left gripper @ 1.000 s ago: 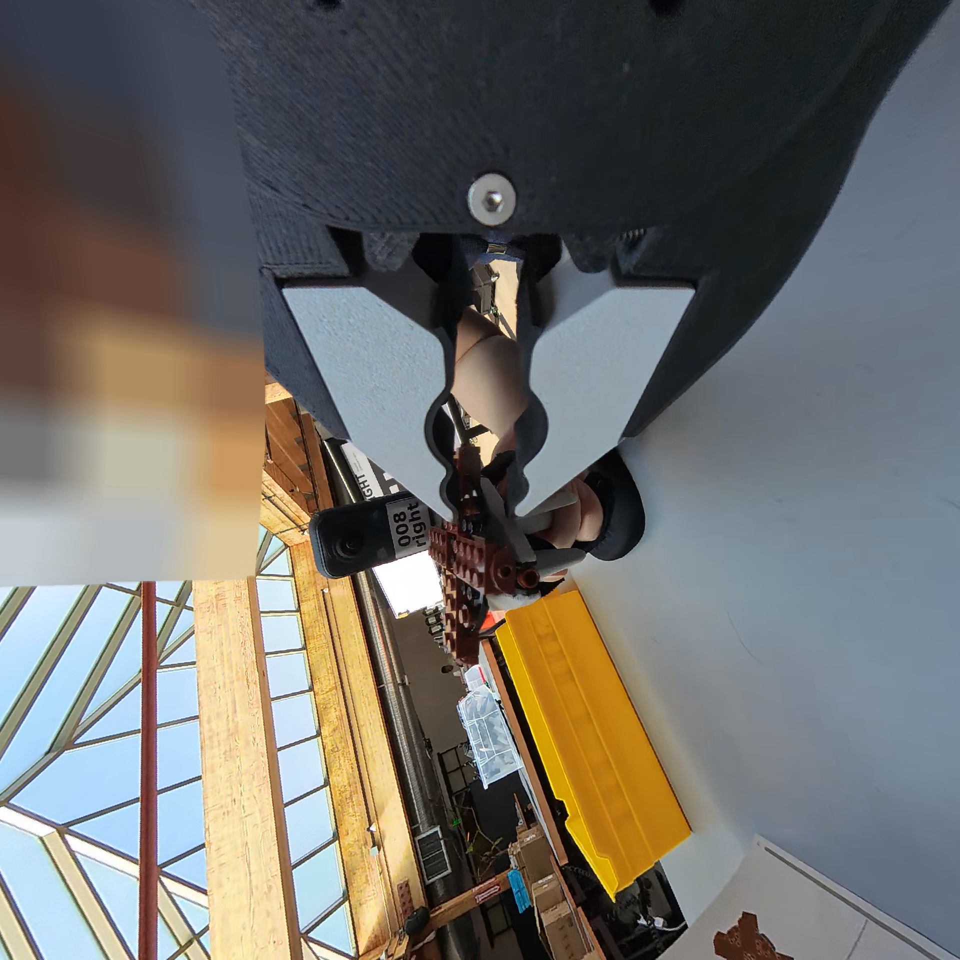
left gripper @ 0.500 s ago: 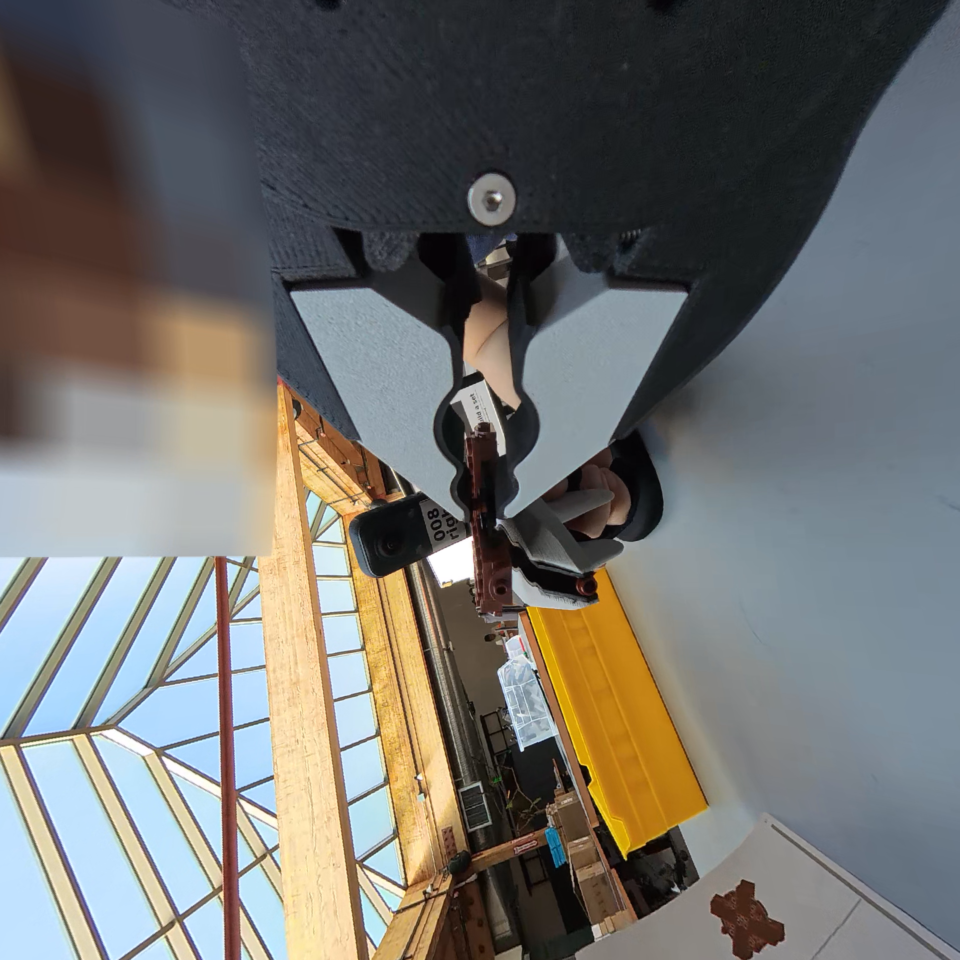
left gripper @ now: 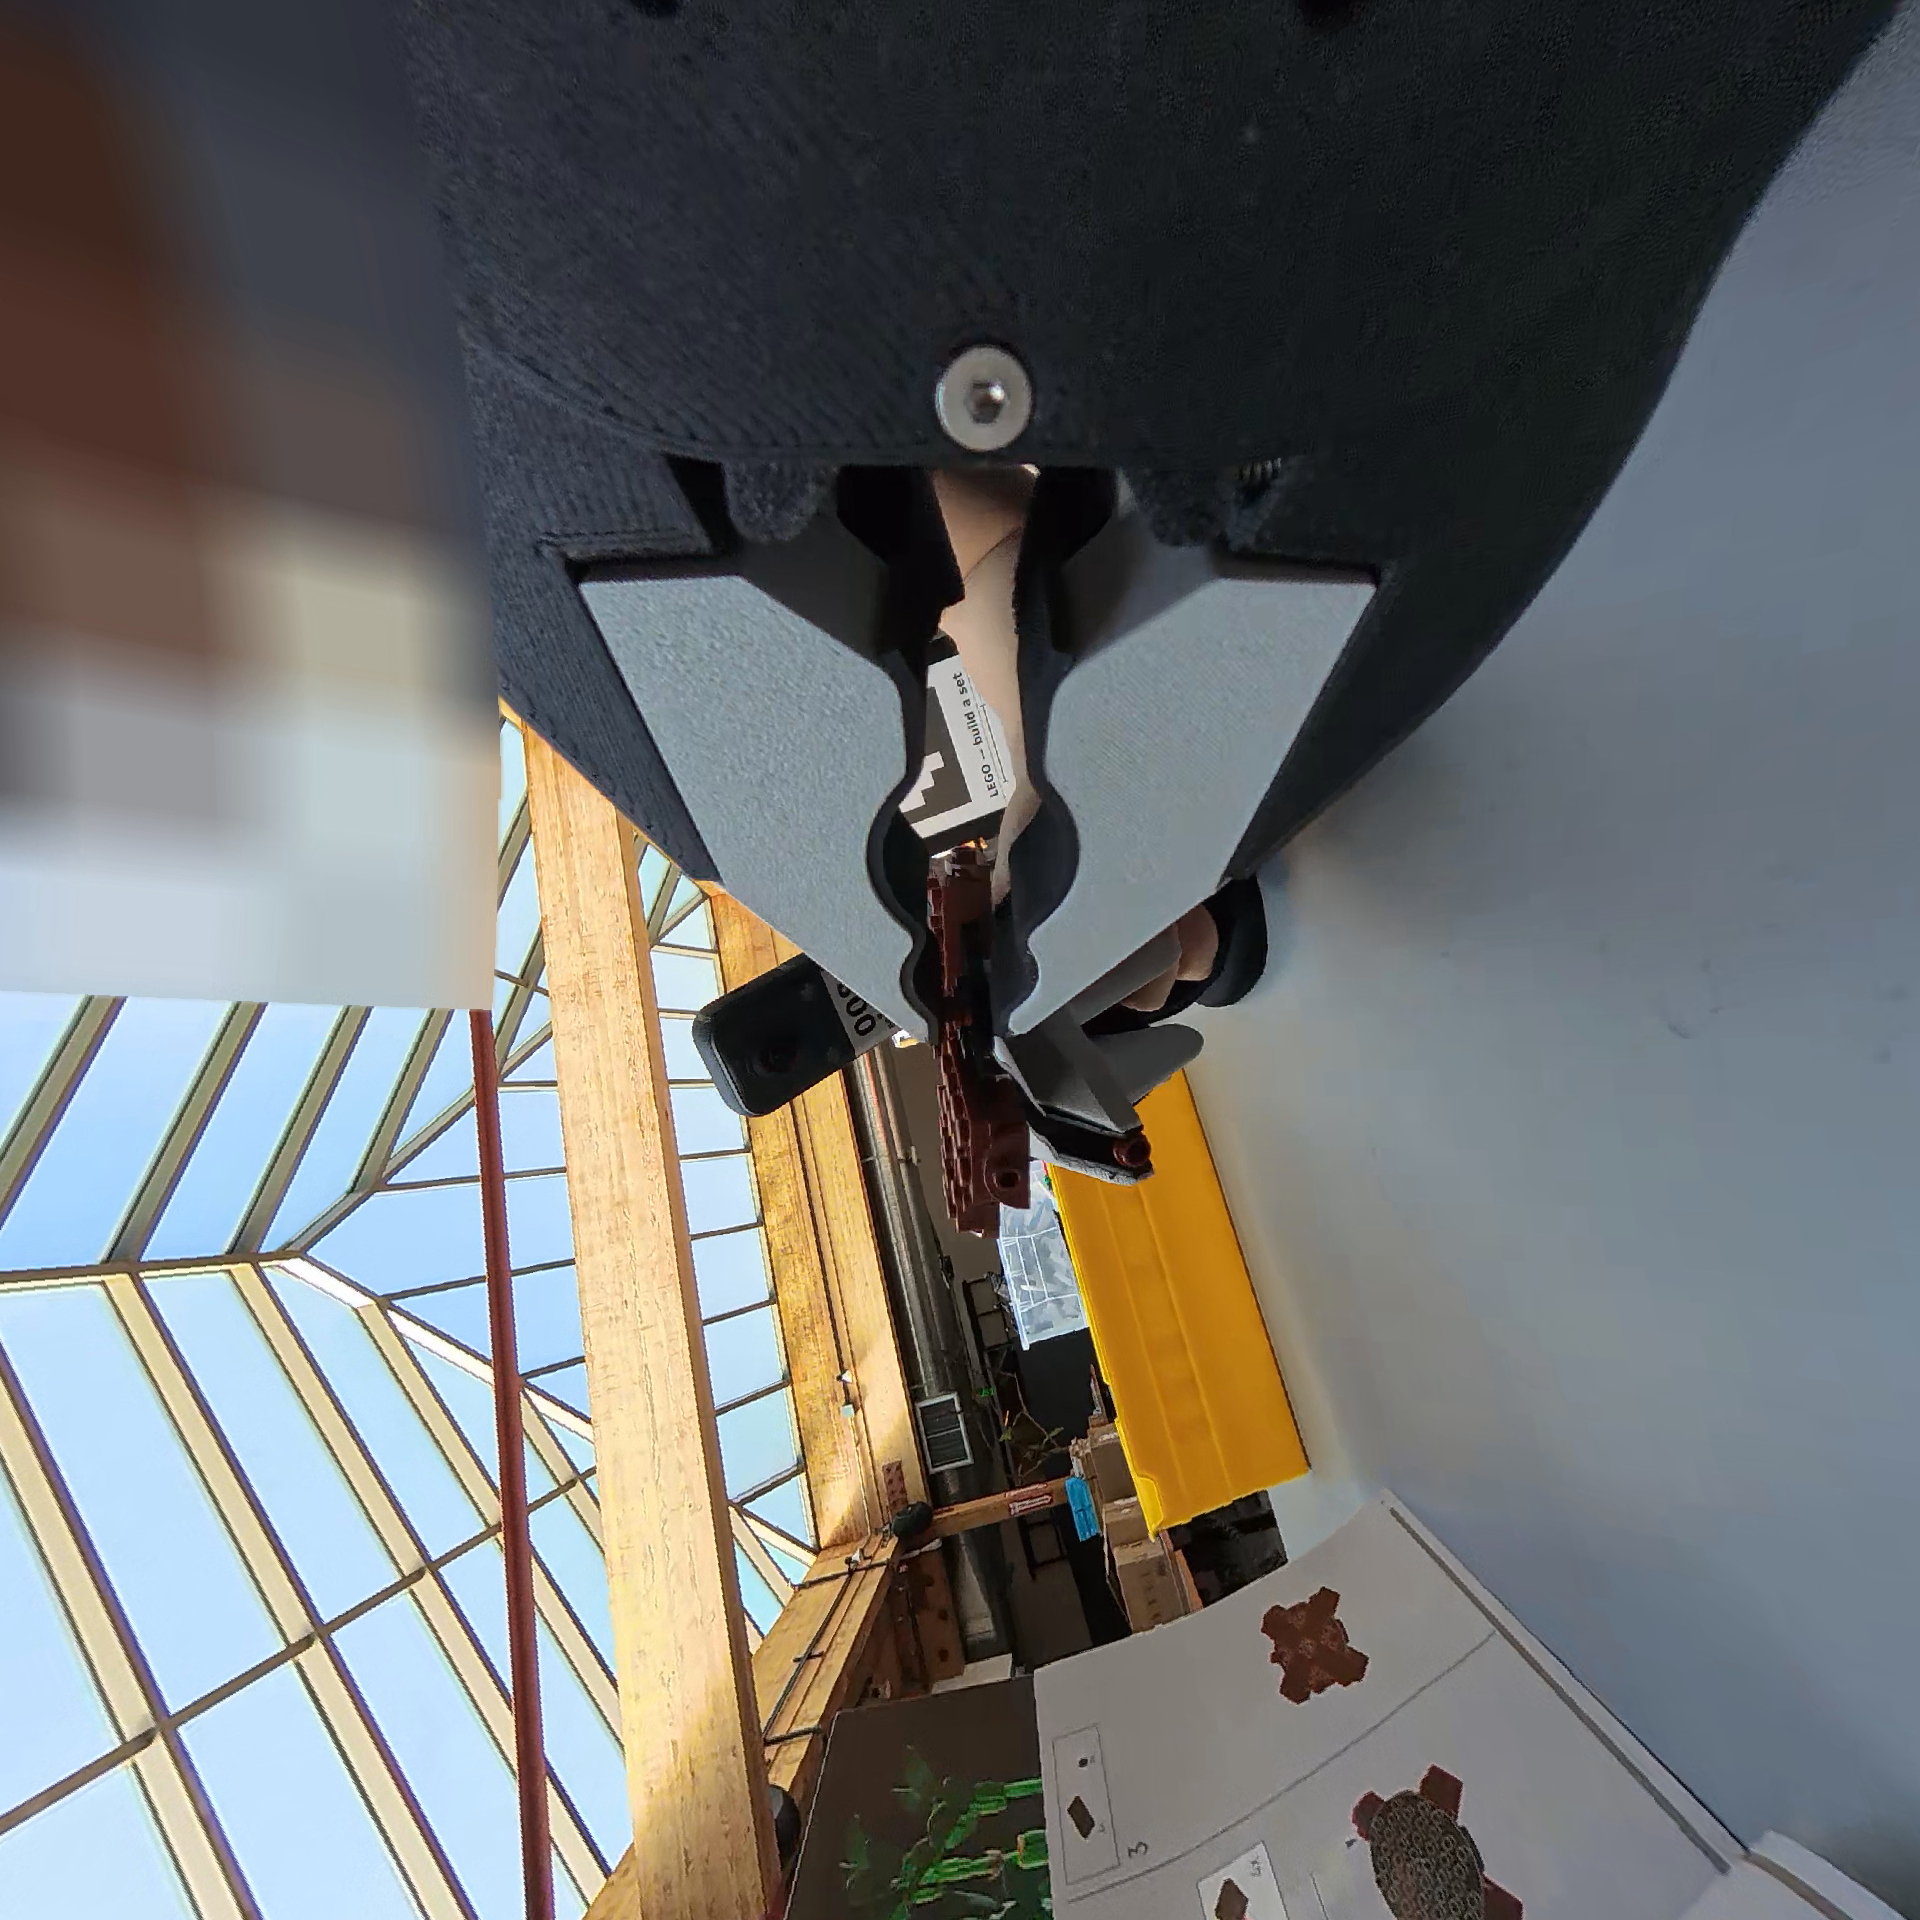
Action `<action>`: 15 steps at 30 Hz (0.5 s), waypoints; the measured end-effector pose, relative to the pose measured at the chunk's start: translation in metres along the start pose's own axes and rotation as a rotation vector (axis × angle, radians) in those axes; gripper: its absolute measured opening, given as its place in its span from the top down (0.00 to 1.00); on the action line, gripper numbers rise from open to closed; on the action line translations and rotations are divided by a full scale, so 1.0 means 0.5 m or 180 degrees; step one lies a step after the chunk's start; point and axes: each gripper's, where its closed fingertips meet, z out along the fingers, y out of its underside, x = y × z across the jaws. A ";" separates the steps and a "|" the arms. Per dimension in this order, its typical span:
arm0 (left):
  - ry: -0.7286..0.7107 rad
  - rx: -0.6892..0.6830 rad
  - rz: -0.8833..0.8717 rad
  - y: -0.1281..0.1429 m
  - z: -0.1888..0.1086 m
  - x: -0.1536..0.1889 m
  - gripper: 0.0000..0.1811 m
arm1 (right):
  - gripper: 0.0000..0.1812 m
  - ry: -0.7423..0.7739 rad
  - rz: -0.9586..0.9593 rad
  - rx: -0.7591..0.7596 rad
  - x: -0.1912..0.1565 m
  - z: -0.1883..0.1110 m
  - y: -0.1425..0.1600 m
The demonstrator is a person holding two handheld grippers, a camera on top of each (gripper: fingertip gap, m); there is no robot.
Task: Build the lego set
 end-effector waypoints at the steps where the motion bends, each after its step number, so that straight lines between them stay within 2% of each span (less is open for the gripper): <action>1: -0.0026 0.0019 0.0017 0.000 0.000 -0.003 0.97 | 0.97 -0.0010 0.0010 -0.0014 0.000 0.001 0.002; 15: 0.0158 -0.0117 0.0124 0.020 0.020 0.013 0.97 | 0.97 -0.0303 0.0099 0.0036 -0.014 -0.001 -0.003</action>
